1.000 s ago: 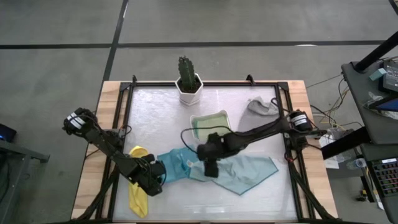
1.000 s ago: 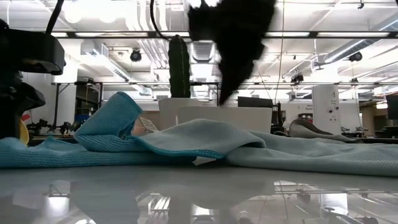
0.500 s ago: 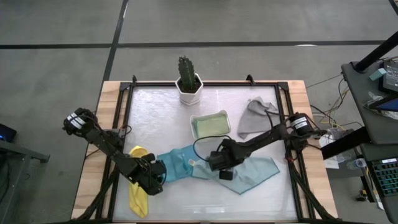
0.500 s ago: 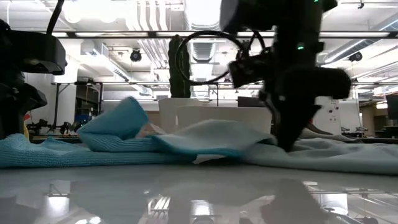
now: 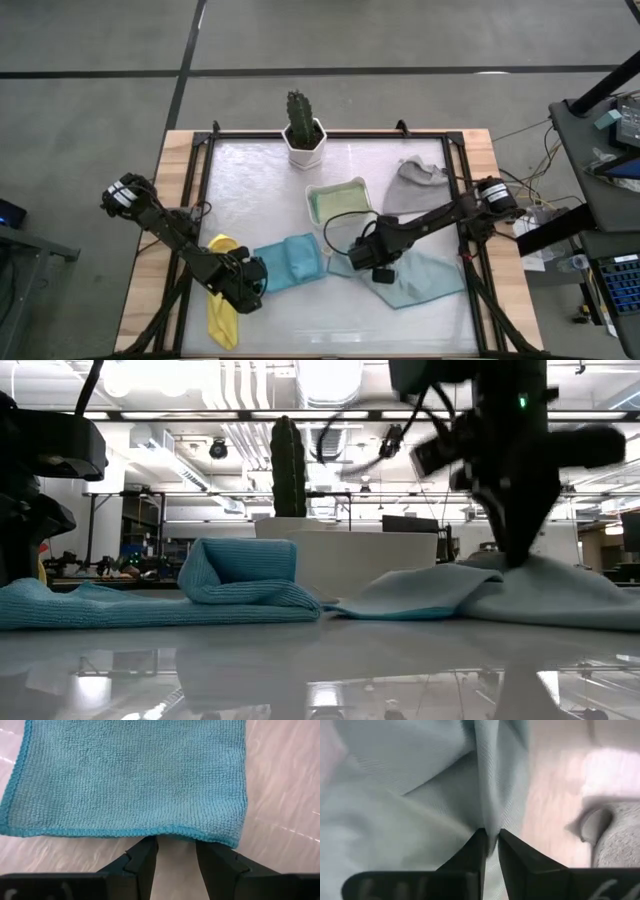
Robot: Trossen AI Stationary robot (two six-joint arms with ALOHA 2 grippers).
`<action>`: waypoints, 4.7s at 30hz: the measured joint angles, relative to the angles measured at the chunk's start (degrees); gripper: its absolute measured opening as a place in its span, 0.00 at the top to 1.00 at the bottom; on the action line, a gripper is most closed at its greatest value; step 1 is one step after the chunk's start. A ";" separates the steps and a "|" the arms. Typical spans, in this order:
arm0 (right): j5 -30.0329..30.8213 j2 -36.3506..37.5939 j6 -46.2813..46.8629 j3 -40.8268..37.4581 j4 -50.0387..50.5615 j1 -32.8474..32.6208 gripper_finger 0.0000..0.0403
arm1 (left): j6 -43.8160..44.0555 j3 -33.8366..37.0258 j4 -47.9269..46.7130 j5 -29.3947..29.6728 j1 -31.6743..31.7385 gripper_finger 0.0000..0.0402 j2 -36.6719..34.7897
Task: Fold microfiber towels
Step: Fold the dark blue towel
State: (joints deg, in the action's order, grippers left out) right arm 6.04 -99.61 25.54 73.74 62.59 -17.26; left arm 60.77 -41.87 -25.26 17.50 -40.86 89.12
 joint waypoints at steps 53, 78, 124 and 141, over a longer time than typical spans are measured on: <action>-4.43 -23.19 -5.99 22.14 -57.10 4.69 0.55 | -1.73 -0.17 0.63 1.09 -0.02 0.68 0.07; 13.17 2.58 -18.74 3.50 -34.62 -1.68 0.68 | -7.24 -12.60 -7.27 -0.46 0.55 0.72 -3.37; 13.49 38.40 -37.86 -29.82 -65.73 -1.46 0.68 | -7.33 -34.47 -17.46 5.85 13.49 0.99 17.66; 10.16 38.36 -34.48 -29.88 -64.15 -1.46 0.68 | 23.46 -30.74 -31.17 6.63 6.11 1.00 10.41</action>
State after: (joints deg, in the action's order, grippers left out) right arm 16.20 -61.25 -8.94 43.86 -1.56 -18.72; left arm 84.23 -72.61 -56.43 24.12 -34.75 99.54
